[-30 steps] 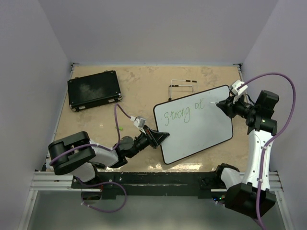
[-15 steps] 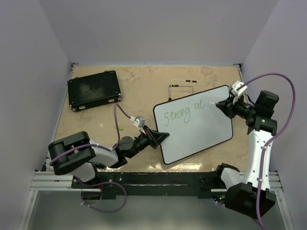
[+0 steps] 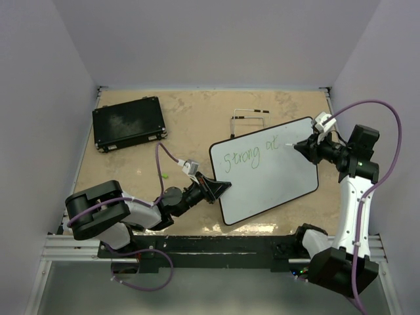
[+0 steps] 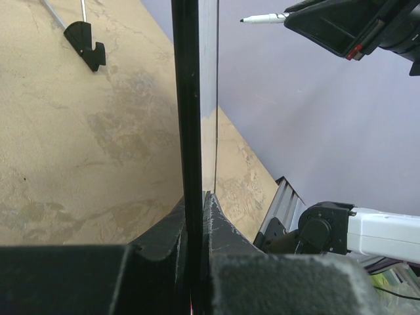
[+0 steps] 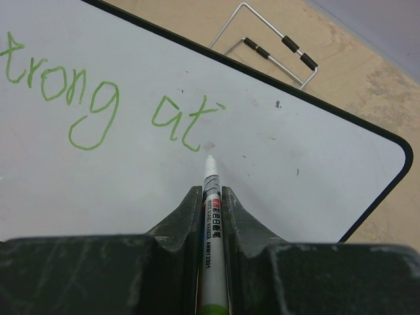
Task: Write a sentence on the whiteboard
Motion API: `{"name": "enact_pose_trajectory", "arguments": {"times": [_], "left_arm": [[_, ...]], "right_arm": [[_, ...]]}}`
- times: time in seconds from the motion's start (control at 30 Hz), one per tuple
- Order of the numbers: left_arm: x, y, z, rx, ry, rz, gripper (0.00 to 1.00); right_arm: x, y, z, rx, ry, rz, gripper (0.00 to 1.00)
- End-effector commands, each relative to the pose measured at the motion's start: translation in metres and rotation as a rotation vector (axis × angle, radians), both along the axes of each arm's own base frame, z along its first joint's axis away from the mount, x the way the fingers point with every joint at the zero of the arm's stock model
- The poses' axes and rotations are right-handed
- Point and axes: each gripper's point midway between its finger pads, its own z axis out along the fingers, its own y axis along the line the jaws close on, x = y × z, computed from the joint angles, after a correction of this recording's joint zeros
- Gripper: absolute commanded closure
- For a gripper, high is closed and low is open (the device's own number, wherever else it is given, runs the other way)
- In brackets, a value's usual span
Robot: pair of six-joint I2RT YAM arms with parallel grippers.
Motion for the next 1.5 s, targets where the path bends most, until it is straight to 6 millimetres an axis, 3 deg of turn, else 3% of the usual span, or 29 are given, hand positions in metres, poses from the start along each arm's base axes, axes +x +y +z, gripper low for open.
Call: {"name": "enact_pose_trajectory", "arguments": {"times": [0.0, 1.47], "left_arm": [[-0.0001, 0.0063, -0.0035, 0.057, -0.078, -0.001, 1.0], [-0.0011, 0.0107, -0.0053, 0.051, -0.072, 0.001, 1.0]], "right_arm": [[-0.0017, 0.0035, 0.006, 0.003, -0.022, 0.035, 1.0], [-0.0021, 0.0031, 0.008, 0.001, -0.023, 0.031, 1.0]]}}
